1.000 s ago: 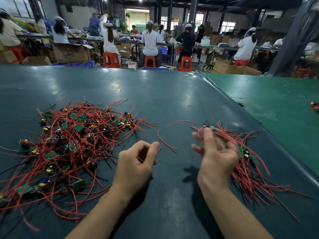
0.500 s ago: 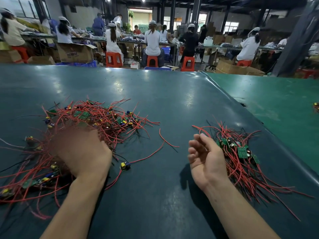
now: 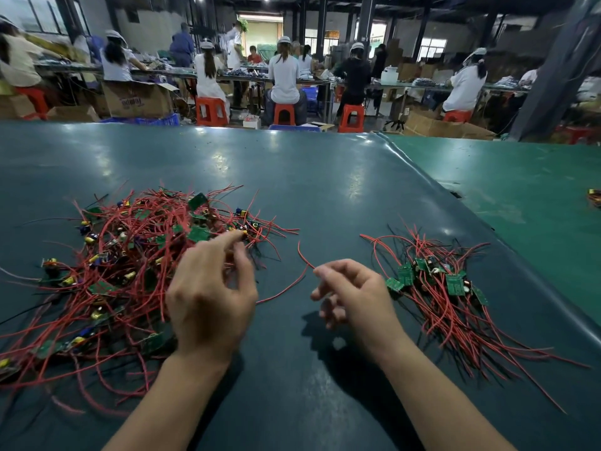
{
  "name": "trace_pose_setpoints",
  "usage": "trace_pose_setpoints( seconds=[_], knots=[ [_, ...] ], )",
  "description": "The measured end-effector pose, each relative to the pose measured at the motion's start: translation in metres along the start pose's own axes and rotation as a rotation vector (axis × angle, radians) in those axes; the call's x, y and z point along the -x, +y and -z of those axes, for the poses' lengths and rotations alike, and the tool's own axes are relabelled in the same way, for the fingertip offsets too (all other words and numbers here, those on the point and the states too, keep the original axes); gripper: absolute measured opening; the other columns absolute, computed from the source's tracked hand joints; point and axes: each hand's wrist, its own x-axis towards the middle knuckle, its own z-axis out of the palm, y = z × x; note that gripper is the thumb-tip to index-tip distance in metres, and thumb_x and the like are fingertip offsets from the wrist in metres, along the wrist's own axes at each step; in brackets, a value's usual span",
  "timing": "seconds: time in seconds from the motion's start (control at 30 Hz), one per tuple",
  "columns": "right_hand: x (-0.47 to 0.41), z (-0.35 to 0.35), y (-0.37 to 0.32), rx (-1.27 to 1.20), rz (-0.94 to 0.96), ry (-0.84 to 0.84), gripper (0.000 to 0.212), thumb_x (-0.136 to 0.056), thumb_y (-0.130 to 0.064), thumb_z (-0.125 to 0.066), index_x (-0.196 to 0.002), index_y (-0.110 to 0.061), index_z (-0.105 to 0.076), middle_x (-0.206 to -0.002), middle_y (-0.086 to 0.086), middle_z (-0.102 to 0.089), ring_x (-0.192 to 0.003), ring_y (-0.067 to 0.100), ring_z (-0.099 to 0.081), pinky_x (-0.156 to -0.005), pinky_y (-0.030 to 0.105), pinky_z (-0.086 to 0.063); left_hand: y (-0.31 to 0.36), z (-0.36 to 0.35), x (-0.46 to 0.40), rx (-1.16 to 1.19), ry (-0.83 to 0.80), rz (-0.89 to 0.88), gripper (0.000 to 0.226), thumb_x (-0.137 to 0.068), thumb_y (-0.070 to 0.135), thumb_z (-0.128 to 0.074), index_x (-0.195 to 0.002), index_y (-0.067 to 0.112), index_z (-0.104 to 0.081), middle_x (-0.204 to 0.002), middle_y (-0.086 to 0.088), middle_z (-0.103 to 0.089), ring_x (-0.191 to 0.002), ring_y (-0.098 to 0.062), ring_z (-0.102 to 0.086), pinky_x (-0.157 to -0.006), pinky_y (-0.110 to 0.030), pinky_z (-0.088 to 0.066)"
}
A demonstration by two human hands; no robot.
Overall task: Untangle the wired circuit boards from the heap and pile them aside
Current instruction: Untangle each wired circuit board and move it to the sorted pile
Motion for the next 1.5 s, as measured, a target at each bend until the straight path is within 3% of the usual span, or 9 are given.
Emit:
trace_pose_setpoints(
  seconds=[0.17, 0.3, 0.43, 0.57, 0.7, 0.8, 0.9, 1.27, 1.5],
  knots=[
    [0.003, -0.007, 0.017, 0.368, 0.176, -0.175, 0.062, -0.087, -0.001, -0.067, -0.133, -0.036, -0.049, -0.101, -0.007, -0.066, -0.060, 0.023, -0.061, -0.047, 0.028, -0.049, 0.028, -0.003, 0.016, 0.363, -0.289, -0.134, 0.017, -0.088, 0.006, -0.063, -0.103, 0.005, -0.069, -0.084, -0.002, -0.066, -0.071, -0.016, -0.059, -0.070, -0.026, -0.049],
    [0.000, -0.003, 0.014, 0.456, 0.349, -0.133, 0.055, -0.078, 0.013, -0.065, -0.115, -0.027, -0.066, -0.114, -0.004, -0.071, -0.101, 0.007, -0.067, -0.088, 0.021, -0.051, 0.038, -0.003, 0.022, 0.566, -0.444, -0.256, 0.017, -0.087, 0.010, -0.062, -0.101, 0.004, -0.070, -0.090, -0.007, -0.069, -0.077, -0.021, -0.065, -0.072, -0.028, -0.053],
    [-0.001, -0.004, 0.010, 0.149, 0.306, -0.053, 0.022, -0.090, 0.003, -0.063, -0.098, -0.015, -0.073, -0.083, -0.001, -0.074, -0.074, 0.010, -0.067, -0.070, 0.023, -0.053, 0.039, 0.000, 0.021, 0.683, -0.414, -0.153, 0.020, -0.091, 0.022, -0.061, -0.091, 0.003, -0.068, -0.085, -0.003, -0.066, -0.073, -0.015, -0.061, -0.069, -0.027, -0.051],
    [-0.007, 0.004, -0.005, -0.305, 0.207, 0.168, 0.015, -0.095, -0.005, -0.055, -0.089, -0.005, -0.069, -0.069, 0.008, -0.071, -0.058, 0.017, -0.068, -0.048, 0.021, -0.052, 0.032, -0.003, 0.025, 0.702, -0.546, 0.079, 0.049, -0.096, 0.048, -0.049, -0.066, 0.010, -0.062, -0.058, 0.001, -0.058, -0.052, -0.019, -0.056, -0.052, -0.034, -0.046],
    [-0.003, 0.006, -0.014, -0.502, -0.075, 0.042, 0.016, -0.083, -0.014, -0.062, -0.075, -0.007, -0.074, -0.064, 0.008, -0.070, -0.051, 0.014, -0.066, -0.046, 0.019, -0.052, 0.036, -0.014, 0.027, 0.718, -0.776, 0.383, 0.042, -0.088, 0.057, -0.055, -0.103, 0.020, -0.069, -0.075, -0.001, -0.068, -0.053, -0.012, -0.059, -0.052, -0.033, -0.053],
    [0.003, 0.000, -0.009, -0.371, -0.195, -0.114, 0.010, -0.082, -0.014, -0.064, -0.083, -0.004, -0.068, -0.063, 0.008, -0.067, -0.050, 0.014, -0.063, -0.046, 0.019, -0.051, 0.035, -0.018, 0.023, 0.828, -0.617, 0.534, 0.021, -0.089, 0.040, -0.060, -0.102, 0.026, -0.068, -0.080, 0.008, -0.072, -0.062, -0.002, -0.061, -0.059, -0.021, -0.051],
    [0.003, -0.003, -0.007, -0.263, -0.153, -0.058, 0.011, -0.091, -0.007, -0.061, -0.082, -0.003, -0.066, -0.064, 0.011, -0.067, -0.050, 0.016, -0.063, -0.046, 0.020, -0.051, 0.035, -0.018, 0.020, 0.870, -0.504, 0.573, 0.016, -0.084, 0.025, -0.063, -0.096, 0.021, -0.071, -0.081, 0.013, -0.074, -0.069, 0.002, -0.064, -0.065, -0.012, -0.048],
    [0.001, 0.001, -0.006, -0.113, -0.067, 0.023, 0.015, -0.085, -0.015, -0.071, -0.074, -0.006, -0.070, -0.061, 0.008, -0.066, -0.047, 0.013, -0.058, -0.042, 0.019, -0.046, 0.031, -0.022, 0.016, 1.008, -0.586, 0.817, 0.033, -0.073, 0.033, -0.070, -0.079, 0.001, -0.065, -0.064, -0.007, -0.068, -0.050, -0.017, -0.058, -0.050, -0.026, -0.050],
    [-0.017, 0.038, -0.023, -0.316, 0.023, 0.415, 0.018, -0.092, -0.015, -0.065, -0.075, -0.010, -0.066, -0.053, -0.004, -0.058, -0.041, 0.004, -0.047, -0.037, 0.015, -0.038, 0.017, -0.020, 0.005, 1.181, -0.303, 1.090, 0.019, -0.080, 0.018, -0.066, -0.065, 0.009, -0.057, -0.054, -0.005, -0.059, -0.041, -0.011, -0.048, -0.042, -0.019, -0.040]
  ],
)
